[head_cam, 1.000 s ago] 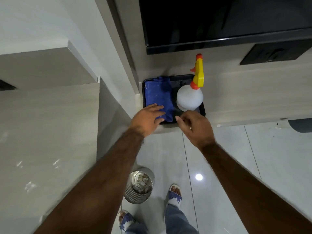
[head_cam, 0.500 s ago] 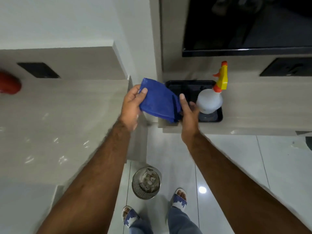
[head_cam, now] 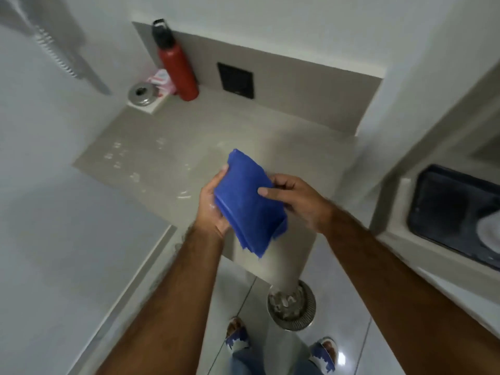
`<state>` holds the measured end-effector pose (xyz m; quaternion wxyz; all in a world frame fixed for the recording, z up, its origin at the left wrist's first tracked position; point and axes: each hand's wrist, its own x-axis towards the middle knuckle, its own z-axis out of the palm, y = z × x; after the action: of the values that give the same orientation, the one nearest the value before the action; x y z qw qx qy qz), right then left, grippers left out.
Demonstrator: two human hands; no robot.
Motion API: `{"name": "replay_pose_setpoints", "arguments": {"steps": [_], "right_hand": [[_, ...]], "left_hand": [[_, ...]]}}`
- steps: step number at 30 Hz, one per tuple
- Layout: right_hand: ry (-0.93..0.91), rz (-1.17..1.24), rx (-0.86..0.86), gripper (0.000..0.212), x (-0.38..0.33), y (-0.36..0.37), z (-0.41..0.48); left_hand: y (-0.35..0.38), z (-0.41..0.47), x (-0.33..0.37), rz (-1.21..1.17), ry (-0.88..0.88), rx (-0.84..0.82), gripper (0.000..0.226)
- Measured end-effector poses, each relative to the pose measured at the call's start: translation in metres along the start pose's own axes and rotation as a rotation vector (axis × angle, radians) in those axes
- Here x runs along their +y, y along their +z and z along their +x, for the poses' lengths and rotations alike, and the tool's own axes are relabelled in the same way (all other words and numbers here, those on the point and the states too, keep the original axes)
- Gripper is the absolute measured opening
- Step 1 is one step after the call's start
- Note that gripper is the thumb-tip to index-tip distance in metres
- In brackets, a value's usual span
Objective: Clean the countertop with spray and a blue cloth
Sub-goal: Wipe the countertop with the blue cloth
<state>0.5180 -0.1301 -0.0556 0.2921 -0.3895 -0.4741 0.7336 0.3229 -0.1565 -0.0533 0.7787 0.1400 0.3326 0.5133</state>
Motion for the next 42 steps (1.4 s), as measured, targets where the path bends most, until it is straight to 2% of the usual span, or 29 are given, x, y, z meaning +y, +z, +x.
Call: {"name": "replay_pose_setpoints", "arguments": {"steps": [3,5,10,13,15,17,20,22,24,26,28,31,33,37,42], "right_hand": [[-0.046,0.005,0.064,0.009,0.0,0.052,0.044],[-0.062,-0.032,0.076,0.005,0.004,0.085,0.072],[-0.102,-0.081,0.145,0.019,0.015,0.147,0.13],[-0.161,-0.219,0.374,0.002,0.016,0.157,0.158],[-0.258,-0.456,0.573,0.005,0.019,0.143,0.172],[-0.309,-0.8,0.678,0.018,0.027,0.114,0.182],[-0.234,-1.12,0.753,0.039,0.043,0.064,0.197],[-0.107,-1.241,0.806,0.054,0.051,0.045,0.2],[-0.028,-1.336,0.822,0.065,0.055,0.039,0.205],[0.01,-1.392,0.8,0.071,0.053,0.039,0.211],[0.025,-1.398,0.794,0.074,0.051,0.04,0.213],[0.014,-1.437,0.781,0.076,0.051,0.038,0.216],[0.012,-1.456,0.768,0.078,0.05,0.037,0.217],[0.018,-1.473,0.778,0.083,0.053,0.034,0.219],[0.014,-1.477,0.808,0.084,0.056,0.032,0.219]], "left_hand": [[-0.034,-0.016,0.02,-0.269,0.173,0.125,0.088],[-0.056,-0.026,0.034,-0.328,0.207,0.179,0.099],[-0.102,-0.037,0.082,-0.141,0.179,0.246,0.06],[-0.133,-0.035,0.131,-0.013,0.378,0.297,0.041],[-0.158,-0.035,0.176,0.092,0.531,0.469,0.036],[-0.192,-0.034,0.221,0.282,0.64,0.741,0.033],[-0.245,-0.026,0.276,0.718,0.639,1.092,0.028],[-0.269,-0.008,0.292,1.023,0.573,1.17,0.029],[-0.283,0.024,0.288,1.311,0.422,1.118,0.037],[-0.292,0.051,0.263,1.651,0.209,1.061,0.064],[-0.293,0.067,0.243,1.847,0.125,1.109,0.084],[-0.291,0.091,0.249,1.821,0.077,1.199,0.091],[-0.283,0.111,0.264,1.798,0.011,1.181,0.092],[-0.256,0.146,0.267,1.906,-0.012,1.006,0.092],[-0.234,0.104,0.196,2.068,0.129,0.743,0.089]]}}
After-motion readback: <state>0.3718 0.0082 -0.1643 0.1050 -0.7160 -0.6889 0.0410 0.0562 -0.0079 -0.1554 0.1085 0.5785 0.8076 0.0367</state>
